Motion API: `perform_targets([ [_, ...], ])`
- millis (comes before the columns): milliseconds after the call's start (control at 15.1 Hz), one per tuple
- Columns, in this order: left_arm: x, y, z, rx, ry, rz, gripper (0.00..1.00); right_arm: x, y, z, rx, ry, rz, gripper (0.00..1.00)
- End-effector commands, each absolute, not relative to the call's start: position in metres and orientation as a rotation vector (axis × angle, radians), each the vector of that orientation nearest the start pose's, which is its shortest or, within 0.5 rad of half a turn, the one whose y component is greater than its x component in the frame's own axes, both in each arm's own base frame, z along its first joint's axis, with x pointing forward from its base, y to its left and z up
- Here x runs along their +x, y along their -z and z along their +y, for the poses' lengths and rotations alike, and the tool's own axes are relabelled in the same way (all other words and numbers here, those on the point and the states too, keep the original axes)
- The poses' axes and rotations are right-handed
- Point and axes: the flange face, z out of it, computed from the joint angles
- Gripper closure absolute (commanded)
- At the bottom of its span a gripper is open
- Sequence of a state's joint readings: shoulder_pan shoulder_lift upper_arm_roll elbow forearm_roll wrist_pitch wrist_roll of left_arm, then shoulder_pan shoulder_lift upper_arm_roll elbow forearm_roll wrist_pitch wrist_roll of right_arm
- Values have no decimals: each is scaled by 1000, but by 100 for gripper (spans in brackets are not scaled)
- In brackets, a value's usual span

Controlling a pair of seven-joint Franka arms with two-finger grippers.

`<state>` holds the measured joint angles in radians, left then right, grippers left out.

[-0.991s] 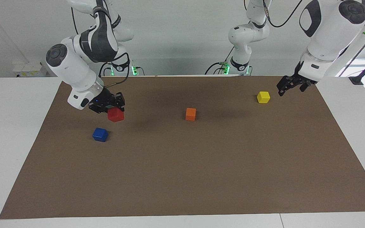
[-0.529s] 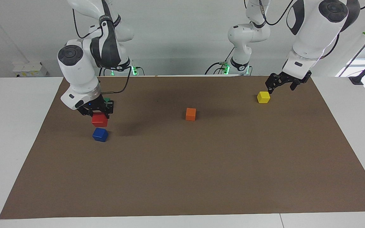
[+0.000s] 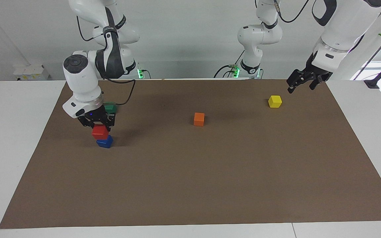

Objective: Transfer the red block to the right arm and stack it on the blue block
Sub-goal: 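Carry the red block with the right gripper over the blue block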

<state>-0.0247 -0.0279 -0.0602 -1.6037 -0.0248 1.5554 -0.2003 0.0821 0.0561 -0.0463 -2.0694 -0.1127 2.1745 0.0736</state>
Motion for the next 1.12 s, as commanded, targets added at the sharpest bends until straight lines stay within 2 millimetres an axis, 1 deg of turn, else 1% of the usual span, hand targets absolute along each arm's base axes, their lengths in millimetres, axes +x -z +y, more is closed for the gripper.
perform_targets([
  [0,533,-622,-49,-3162,-60,-177,0,550,-393,14,-3235,132,6,100],
  [132,534,-624,-49,-3161,-50,-179,0,545,-377,12,-3228,155,22,100],
  [198,534,-625,-48,-3162,-43,-179,0,543,-373,12,-3226,160,32,100],
  [396,533,-626,-47,-3164,-28,-185,0,545,-371,11,-3217,183,138,100],
  [595,531,-626,-46,-3160,-52,-206,0,548,-365,3,-3207,199,229,100],
  [727,529,-627,-47,-3160,-48,-201,0,550,-359,-7,-3207,200,234,100],
  [793,530,-627,-46,-3160,-48,-203,0,547,-353,-8,-3207,183,250,100],
  [1057,529,-627,-47,-3160,-48,-203,0,545,-352,-2,-3205,178,264,100],
])
